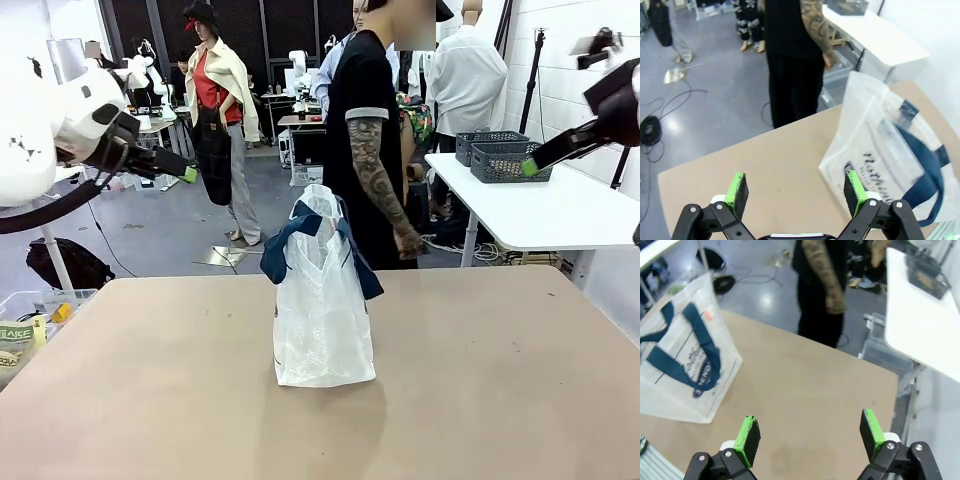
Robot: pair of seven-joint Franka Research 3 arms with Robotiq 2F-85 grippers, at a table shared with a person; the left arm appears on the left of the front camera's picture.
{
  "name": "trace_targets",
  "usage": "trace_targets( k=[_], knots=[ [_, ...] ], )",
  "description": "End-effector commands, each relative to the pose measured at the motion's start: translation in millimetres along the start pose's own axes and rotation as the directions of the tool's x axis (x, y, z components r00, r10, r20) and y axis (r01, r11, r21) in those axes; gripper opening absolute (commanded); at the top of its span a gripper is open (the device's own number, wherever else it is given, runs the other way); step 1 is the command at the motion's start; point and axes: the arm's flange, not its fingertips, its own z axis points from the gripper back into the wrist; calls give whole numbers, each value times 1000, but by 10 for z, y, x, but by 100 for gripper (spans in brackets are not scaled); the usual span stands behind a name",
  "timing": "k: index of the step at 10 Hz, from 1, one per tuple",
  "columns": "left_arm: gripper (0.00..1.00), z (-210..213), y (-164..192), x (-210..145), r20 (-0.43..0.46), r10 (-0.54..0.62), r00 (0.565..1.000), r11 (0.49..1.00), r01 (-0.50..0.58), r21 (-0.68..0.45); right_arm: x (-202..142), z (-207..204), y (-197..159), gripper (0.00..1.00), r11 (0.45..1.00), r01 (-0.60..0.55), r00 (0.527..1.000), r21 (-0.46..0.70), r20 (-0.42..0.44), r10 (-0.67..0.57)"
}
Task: Transfer purchased items from the store into the shopping bag.
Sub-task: Open the Reusable shopping bag in the center of the table.
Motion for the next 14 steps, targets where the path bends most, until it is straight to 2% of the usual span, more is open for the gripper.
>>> trace_targets(
  k=[1,2,3,4,5,6,7,8,9,10,11,14],
  knots=[
    [100,-320,-74,407,23,-43,999,992,46,-118,469,-240,316,100,991,-39,999,130,-33,43],
    [100,-492,-169,598,25,-50,998,988,53,-148,689,-359,447,100,978,-51,998,201,-27,57],
    [100,-684,-250,761,-30,-39,999,984,33,-175,862,-483,650,100,961,-60,996,270,-54,77],
    [100,-958,-311,945,-103,-29,994,978,7,-210,1043,-664,893,100,959,-76,988,275,-109,109],
    [100,-1194,-392,1063,-131,-13,991,973,-17,-228,1161,-805,1033,100,956,-101,978,274,-147,146],
    [100,-1379,-508,1085,-161,24,987,975,-59,-214,1202,-893,1129,100,950,-97,975,296,-166,151],
    [100,-1395,-494,1033,-239,-9,971,991,-24,-135,1217,-990,1178,100,952,-63,975,301,-186,124],
    [100,-1108,-646,900,-126,-3,992,976,-24,-214,1092,-853,1222,100,954,-93,982,284,-131,135],
    [100,-1108,-646,900,-126,-3,992,976,-24,-214,1092,-853,1222,100,954,-93,982,284,-131,135],
    [100,-1449,-578,876,-184,10,983,980,-47,-195,1167,-1022,1264,100,955,-95,975,282,-167,146],
    [100,-1596,-607,832,-194,25,981,978,-65,-200,1193,-1061,1407,100,957,-117,971,265,-170,166],
    [100,-1742,-671,883,-229,37,973,974,-87,-211,1305,-1448,1692,100,960,-66,971,271,-202,124]
  ],
)
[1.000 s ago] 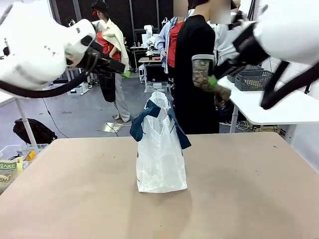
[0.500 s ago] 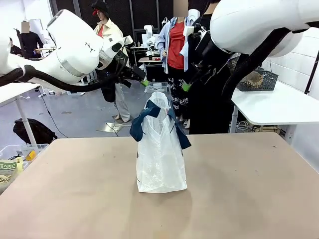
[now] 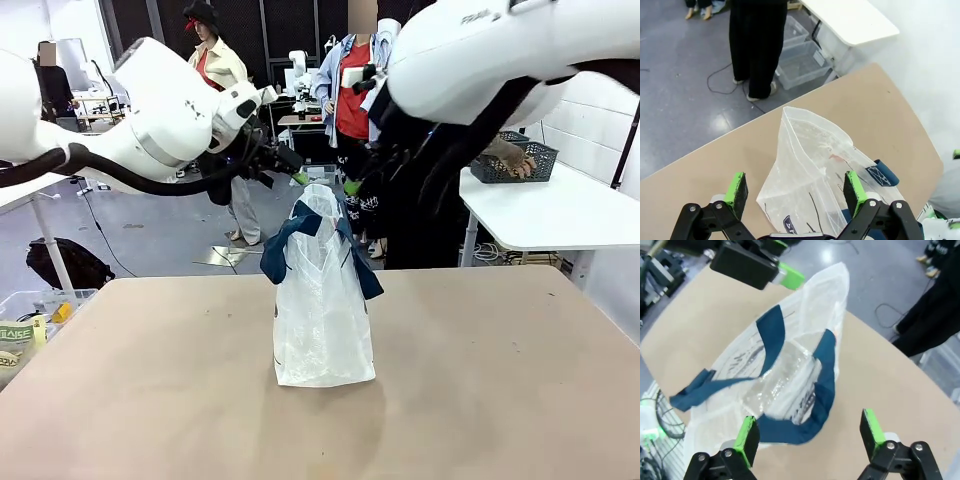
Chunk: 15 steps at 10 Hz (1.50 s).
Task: Transfer purchased items from the store into the shopping bag.
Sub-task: Open the Reusable shopping bag in the center of the table.
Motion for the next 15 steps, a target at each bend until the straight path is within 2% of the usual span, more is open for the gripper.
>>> trace_targets(
  k=[1,4,8,12,14,15],
  knots=[
    [100,-11,5,152,-20,18,1000,1000,-18,-1,163,-183,-42,100,998,50,999,-23,-1,-50],
    [100,-209,-27,187,-79,31,996,999,-32,-12,188,-498,34,100,996,82,994,-45,-67,-85],
    [100,-476,-72,261,-160,72,985,997,-67,32,142,-685,62,100,994,113,993,11,-39,-112],
    [100,-549,-97,271,-187,91,978,995,-85,43,209,-814,35,100,992,123,990,13,-68,-122],
    [64,-518,-102,273,-185,80,979,997,-76,33,188,-852,2,100,992,124,989,19,-84,-122],
    [45,-518,-86,262,-187,85,979,996,-79,40,195,-853,1,87,994,112,991,19,-82,-110]
  ],
)
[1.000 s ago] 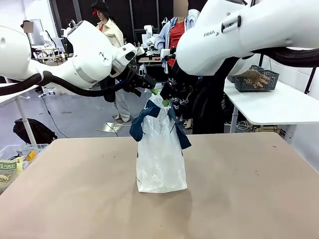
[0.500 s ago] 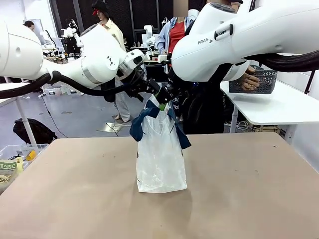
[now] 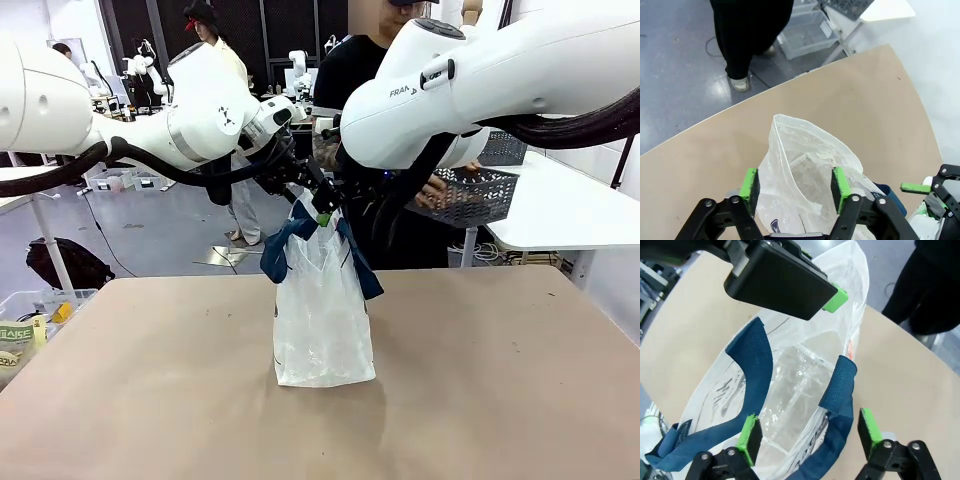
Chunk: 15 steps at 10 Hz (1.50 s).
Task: Transfer purchased items from the store into the shopping bag.
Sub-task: Open the Reusable shopping bag in the center of the table.
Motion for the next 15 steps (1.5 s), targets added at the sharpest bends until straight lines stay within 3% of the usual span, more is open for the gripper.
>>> trace_targets(
  k=[1,2,3,4,5,10,12,15],
  knots=[
    [26,7,33,30,-25,20,999,1000,-20,18,46,15,4,67,1000,0,1000,-4,-2,0],
    [7,11,47,14,-39,29,999,999,-28,23,30,27,5,47,1000,-2,1000,-2,-1,2],
    [0,23,61,1,-43,39,998,999,-38,34,24,43,-2,27,1000,0,1000,-4,0,0],
    [0,43,78,-5,-46,47,998,998,-44,47,28,46,-9,8,1000,1,1000,-4,1,-1],
    [0,56,86,-9,-54,52,997,997,-48,59,21,52,-14,0,1000,3,1000,-5,-1,-3],
    [0,324,251,-210,-59,52,997,995,-46,90,-27,107,-130,0,997,66,998,-50,-12,-66],
    [0,582,459,-428,-42,77,996,991,-72,111,-2,74,-210,0,977,161,987,-139,-5,-163],
    [0,858,923,-734,-59,98,993,985,-88,147,-52,105,-321,0,964,230,972,-132,-9,-234]
  ],
)
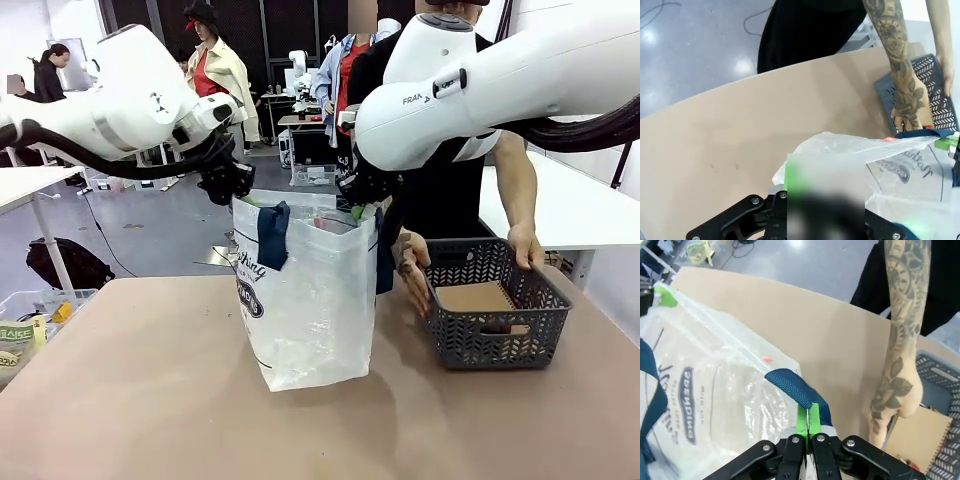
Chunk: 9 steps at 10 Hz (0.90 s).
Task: Transfer purchased items from the store into the shopping bag.
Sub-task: Open the Reusable shopping bag in the center of the table.
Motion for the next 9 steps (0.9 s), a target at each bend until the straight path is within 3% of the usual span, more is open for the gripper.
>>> trace_targets(
  k=[1,5,6,9],
  knots=[
    [0,72,420,-195,-16,-44,999,999,44,15,-55,13,-127,0,998,54,998,-38,-25,-55],
    [0,-118,476,-78,9,-143,990,989,143,-49,-28,-114,-51,0,1000,-1,998,-7,-65,0],
    [0,-93,179,-140,-20,-101,995,994,100,-50,-30,-78,82,0,1000,23,1000,9,-17,-23],
    [0,-93,179,-140,-20,-101,995,994,100,-50,-30,-78,82,0,1000,23,1000,9,-17,-23]
  ],
)
